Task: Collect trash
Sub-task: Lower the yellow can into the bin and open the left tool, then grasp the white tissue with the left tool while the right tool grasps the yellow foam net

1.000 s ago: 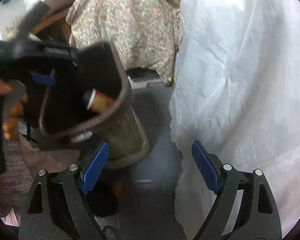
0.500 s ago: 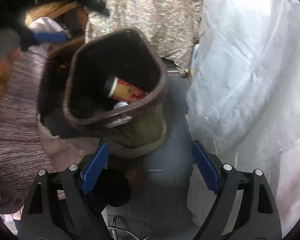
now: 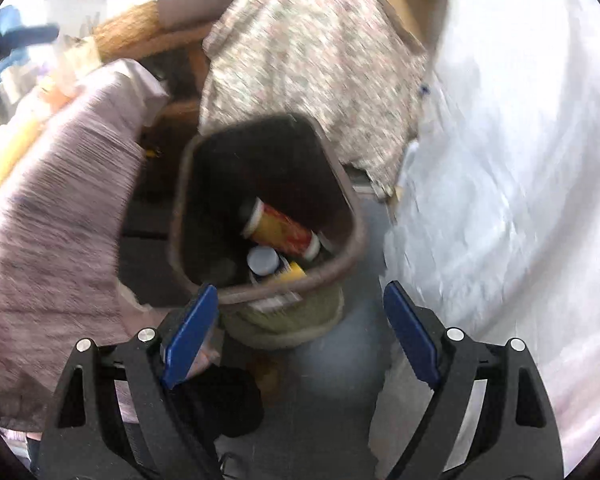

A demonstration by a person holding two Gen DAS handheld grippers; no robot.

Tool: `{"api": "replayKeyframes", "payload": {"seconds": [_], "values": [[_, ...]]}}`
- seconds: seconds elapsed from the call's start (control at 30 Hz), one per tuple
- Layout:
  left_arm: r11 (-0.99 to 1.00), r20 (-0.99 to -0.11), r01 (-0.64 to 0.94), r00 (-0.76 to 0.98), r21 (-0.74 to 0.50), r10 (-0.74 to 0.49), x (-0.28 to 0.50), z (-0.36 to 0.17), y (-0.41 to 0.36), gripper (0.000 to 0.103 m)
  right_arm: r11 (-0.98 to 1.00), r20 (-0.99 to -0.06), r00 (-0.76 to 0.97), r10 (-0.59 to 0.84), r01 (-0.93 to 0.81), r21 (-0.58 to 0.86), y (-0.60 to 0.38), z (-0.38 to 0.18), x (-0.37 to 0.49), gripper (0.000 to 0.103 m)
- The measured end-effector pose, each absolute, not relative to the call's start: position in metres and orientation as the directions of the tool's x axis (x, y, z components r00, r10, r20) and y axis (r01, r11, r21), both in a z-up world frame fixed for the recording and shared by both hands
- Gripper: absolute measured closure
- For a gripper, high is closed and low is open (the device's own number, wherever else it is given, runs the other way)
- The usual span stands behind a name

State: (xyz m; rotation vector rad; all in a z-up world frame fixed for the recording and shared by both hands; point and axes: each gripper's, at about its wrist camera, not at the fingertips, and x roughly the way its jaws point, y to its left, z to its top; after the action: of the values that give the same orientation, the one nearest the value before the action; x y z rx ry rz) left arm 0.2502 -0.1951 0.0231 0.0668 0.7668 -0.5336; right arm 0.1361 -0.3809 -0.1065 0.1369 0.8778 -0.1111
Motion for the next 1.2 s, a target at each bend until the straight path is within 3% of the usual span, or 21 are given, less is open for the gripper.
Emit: {"api": "replayKeyframes", "payload": {"seconds": [0.2, 0.43, 0.6, 0.7, 0.87, 1.03, 1.2], "values": [[0.917, -0.662, 0.391, 0.669, -0.074, -0.338, 0.239, 0.031, -0.108, 0.010, 0.998, -0.725, 0.688, 0.025, 0.022, 0.055, -0.336, -0.075, 0.151, 0.018], [0.984, -0.682, 0.175, 0.724, 0.035, -0.105, 0.243, 0.010, -0.001, 0.010, 0.993, -0.692, 0.713, 0.111, -0.111, 0.046, -0.285, -0.054, 0.159, 0.018], [0.991, -0.704, 0.132, 0.706, 0.030, -0.073, 0.247, -0.008, 0.037, 0.011, 0.983, -0.679, 0.716, 0.162, -0.177, 0.048, -0.257, -0.042, 0.161, 0.018], [0.986, -0.718, 0.160, 0.691, 0.034, -0.087, 0.252, -0.018, 0.035, 0.019, 0.977, -0.673, 0.716, 0.183, -0.206, 0.047, -0.244, -0.036, 0.163, 0.018], [0.977, -0.739, 0.213, 0.663, 0.034, -0.119, 0.261, -0.033, 0.020, 0.023, 0.970, -0.660, 0.723, 0.202, -0.241, 0.033, -0.228, -0.025, 0.165, 0.018], [0.980, -0.768, 0.199, 0.629, 0.008, -0.121, 0.270, -0.049, 0.024, 0.044, 0.964, -0.660, 0.719, 0.218, -0.264, 0.031, -0.219, -0.022, 0.167, 0.018], [0.982, -0.768, 0.189, 0.625, -0.026, -0.141, 0.268, -0.049, 0.031, 0.078, 0.957, -0.669, 0.703, 0.239, -0.288, 0.039, -0.209, -0.025, 0.169, 0.018]]}}
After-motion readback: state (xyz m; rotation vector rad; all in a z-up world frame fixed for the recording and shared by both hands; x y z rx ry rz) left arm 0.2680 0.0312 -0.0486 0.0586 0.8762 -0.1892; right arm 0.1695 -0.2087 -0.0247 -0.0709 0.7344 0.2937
